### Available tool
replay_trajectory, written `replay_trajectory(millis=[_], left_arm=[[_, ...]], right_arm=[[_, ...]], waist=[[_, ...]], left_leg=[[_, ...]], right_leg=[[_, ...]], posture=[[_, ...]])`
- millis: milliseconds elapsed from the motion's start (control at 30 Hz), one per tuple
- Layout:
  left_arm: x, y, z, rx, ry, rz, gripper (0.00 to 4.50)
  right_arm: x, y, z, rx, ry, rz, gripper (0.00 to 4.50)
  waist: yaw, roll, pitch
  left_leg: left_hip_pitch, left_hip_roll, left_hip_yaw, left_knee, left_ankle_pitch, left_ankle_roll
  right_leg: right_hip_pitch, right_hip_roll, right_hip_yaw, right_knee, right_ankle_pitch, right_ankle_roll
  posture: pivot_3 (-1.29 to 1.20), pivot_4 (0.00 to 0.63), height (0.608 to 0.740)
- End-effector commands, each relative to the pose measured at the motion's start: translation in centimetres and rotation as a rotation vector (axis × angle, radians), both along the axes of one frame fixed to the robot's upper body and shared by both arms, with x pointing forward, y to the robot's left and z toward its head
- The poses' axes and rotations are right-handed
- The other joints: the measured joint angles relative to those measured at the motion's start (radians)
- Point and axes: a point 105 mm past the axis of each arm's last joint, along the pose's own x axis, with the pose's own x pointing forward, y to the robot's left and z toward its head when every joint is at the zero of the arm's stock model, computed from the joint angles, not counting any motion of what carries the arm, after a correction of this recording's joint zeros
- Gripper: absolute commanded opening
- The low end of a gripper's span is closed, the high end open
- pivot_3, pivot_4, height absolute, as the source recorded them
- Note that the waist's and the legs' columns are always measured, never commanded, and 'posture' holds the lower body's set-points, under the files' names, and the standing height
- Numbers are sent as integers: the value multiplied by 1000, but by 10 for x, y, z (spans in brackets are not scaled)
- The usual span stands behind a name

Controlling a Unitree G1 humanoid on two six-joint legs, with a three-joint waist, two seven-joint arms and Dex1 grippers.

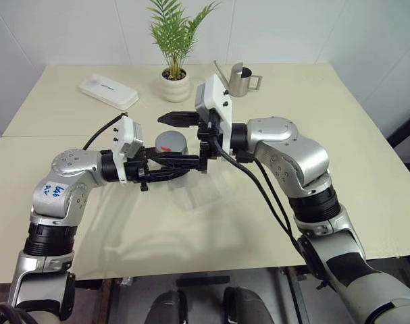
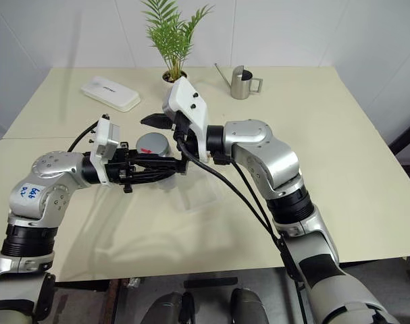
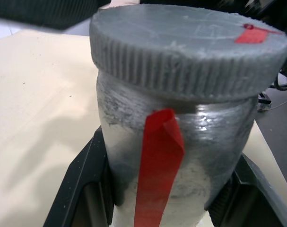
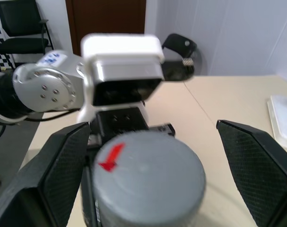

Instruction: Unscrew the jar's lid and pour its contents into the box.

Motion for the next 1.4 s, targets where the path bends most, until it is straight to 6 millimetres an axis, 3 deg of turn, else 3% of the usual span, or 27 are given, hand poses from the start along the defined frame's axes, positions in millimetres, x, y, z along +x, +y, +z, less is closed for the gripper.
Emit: replay_trajectory(millis=[33,367,867,967,1133,1400], left_arm=[[-7,-4,10,-20,-41,-28,1972],[-9,-5,12,-47,-39,-38,1972],[-9,-2,19,-81,-67,-37,1972],[-8,1,18,-70,-61,-27,1972],[-4,1,14,-44,-50,-12,1972],[0,-3,8,-17,-34,-8,1972]], right_arm=[[-3,-1,17,35,-54,13,4473],[13,-26,31,76,-10,-25,4473],[35,-92,19,-4,9,-136,4473],[32,-101,22,1,6,-121,4473],[7,-85,29,37,8,23,4473],[-11,-30,26,63,-24,65,4473]], waist=[[0,0,0],[0,0,0],[2,0,0],[-1,0,0],[-1,0,0],[1,0,0]], left_leg=[[0,0,0,0,0,0],[0,0,0,0,0,0],[0,0,0,0,0,0],[0,1,1,-1,0,0],[0,1,2,-1,0,0],[0,1,2,0,0,0]], right_leg=[[0,0,0,0,0,0],[0,0,0,0,0,0],[1,-1,0,-1,0,0],[1,-1,0,-2,0,0],[1,0,0,-3,0,0],[1,-1,0,-1,0,0]], posture=[[0,150,740],[0,150,740],[0,150,740],[0,150,740],[0,150,740],[0,150,740]])
